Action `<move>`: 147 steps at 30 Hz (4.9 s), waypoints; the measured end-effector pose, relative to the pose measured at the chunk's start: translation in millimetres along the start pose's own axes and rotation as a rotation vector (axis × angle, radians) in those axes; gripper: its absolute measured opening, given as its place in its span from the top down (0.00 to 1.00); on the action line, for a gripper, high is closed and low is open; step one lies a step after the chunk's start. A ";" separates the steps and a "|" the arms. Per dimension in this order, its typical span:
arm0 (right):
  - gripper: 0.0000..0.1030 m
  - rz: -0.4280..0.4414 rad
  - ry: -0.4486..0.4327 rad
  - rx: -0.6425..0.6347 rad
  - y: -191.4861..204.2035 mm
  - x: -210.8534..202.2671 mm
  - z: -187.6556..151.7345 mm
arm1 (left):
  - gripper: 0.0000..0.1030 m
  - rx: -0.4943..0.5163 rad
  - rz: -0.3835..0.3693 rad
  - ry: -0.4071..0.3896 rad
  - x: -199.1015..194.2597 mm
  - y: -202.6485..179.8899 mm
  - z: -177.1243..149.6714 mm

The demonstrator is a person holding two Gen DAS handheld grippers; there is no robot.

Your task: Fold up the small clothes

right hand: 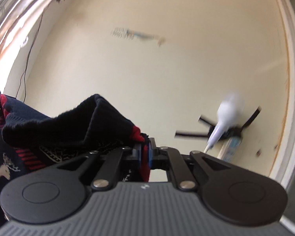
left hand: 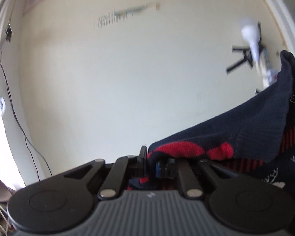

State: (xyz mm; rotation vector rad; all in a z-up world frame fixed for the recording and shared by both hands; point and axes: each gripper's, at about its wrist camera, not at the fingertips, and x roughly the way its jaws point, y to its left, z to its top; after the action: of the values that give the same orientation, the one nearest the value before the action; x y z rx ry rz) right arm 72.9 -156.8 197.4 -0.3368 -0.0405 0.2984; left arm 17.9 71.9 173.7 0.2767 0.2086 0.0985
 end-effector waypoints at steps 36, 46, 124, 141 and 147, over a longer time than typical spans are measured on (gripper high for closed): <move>0.97 -0.273 0.623 0.016 -49.3 27.4 -159.7 | 0.90 -0.073 0.102 0.514 223.8 -27.6 -120.5; 0.48 0.123 0.549 0.010 -13.0 92.2 -140.7 | 0.90 -0.044 0.021 0.558 233.3 -22.1 -111.3; 0.70 -0.183 0.435 1.039 -148.0 -102.9 -241.3 | 0.22 -0.158 -0.546 0.456 -104.2 -35.3 -115.6; 0.93 0.443 0.590 0.834 60.3 -82.4 -201.2 | 0.40 -0.426 -0.481 0.606 -86.8 29.3 -172.7; 0.88 0.393 0.485 0.650 63.3 -35.9 -133.0 | 0.42 -0.402 -0.507 0.588 -77.4 15.3 -170.3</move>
State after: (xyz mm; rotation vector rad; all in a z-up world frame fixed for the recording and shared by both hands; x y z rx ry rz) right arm 32.6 -152.9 51.3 0.2420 0.5960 0.5892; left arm -95.6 121.2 32.6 -0.2201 0.8243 -0.2848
